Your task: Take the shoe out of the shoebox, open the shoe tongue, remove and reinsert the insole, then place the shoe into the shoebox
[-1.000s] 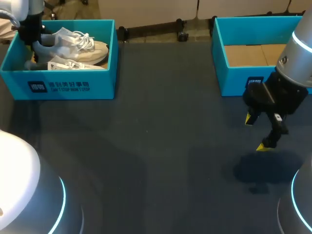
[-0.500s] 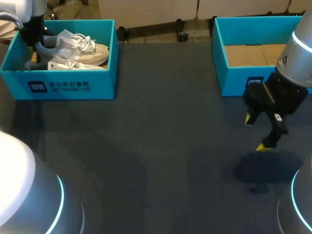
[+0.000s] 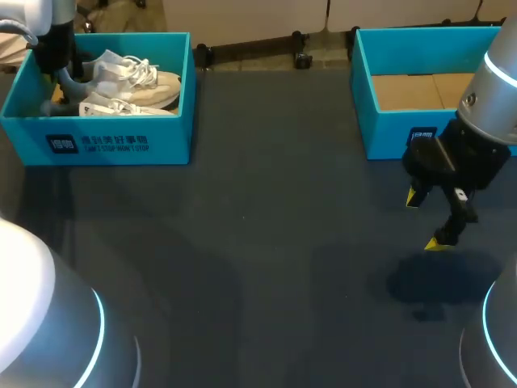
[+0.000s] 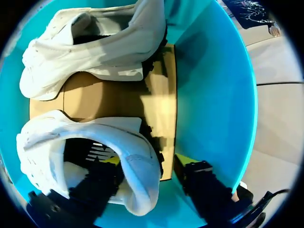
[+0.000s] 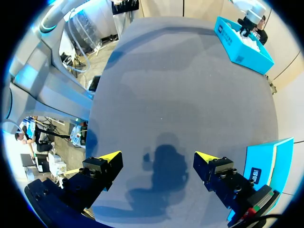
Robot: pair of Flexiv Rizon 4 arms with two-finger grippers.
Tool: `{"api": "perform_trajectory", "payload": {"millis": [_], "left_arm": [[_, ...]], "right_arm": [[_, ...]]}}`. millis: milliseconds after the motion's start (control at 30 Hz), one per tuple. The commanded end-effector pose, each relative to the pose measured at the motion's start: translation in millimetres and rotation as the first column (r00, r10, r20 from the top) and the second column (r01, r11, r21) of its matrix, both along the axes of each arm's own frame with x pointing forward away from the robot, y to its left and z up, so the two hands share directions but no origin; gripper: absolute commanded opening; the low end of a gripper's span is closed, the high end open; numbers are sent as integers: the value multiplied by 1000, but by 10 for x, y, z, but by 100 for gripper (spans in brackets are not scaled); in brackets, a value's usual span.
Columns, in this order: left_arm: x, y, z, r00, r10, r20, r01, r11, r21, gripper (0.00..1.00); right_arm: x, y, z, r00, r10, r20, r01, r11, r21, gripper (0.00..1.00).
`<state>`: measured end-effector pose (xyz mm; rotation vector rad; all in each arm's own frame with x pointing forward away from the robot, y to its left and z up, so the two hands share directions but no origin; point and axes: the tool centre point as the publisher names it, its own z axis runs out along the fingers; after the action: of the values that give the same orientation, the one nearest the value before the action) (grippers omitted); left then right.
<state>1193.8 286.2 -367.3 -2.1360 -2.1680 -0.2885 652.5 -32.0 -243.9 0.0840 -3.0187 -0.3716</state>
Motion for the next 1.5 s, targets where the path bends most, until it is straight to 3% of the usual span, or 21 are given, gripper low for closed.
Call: {"api": "perform_trajectory", "payload": {"millis": [33, 333, 433, 533, 867, 1167, 1367, 1500], "left_arm": [[-20, 6, 85, 1000, -4, -7, 4, 1000, -21, 83], [-122, -35, 415, 1000, -12, 12, 13, 999, -41, 78], [-185, -29, 521, 1000, -18, 13, 19, 999, -50, 81], [-278, -18, 639, 1000, -25, 10, 26, 997, -72, 98], [-733, -7, 1001, 999, -50, 13, 51, 993, -103, 100], [-1251, 35, 1150, 999, -34, -30, 30, 993, -116, 100], [-1560, 72, 1086, 994, -25, -108, 15, 995, -95, 100], [-1560, 72, 1086, 994, -25, -108, 15, 995, -95, 100]], "right_arm": [[6, 10, -10, 1000, 0, -1, 0, 1000, -3, 100], [6, 10, -10, 1000, 0, -1, 0, 1000, -3, 100], [6, 10, -10, 1000, 0, -1, 0, 1000, -3, 100], [6, 10, -10, 1000, 0, -1, 0, 1000, -3, 100], [6, 10, -10, 1000, 0, -1, 0, 1000, -3, 100], [6, 10, -10, 1000, 0, -1, 0, 1000, -3, 100], [6, 10, -10, 1000, 0, -1, 0, 1000, -3, 100], [6, 10, -10, 1000, 0, -1, 0, 1000, -3, 100]]}}
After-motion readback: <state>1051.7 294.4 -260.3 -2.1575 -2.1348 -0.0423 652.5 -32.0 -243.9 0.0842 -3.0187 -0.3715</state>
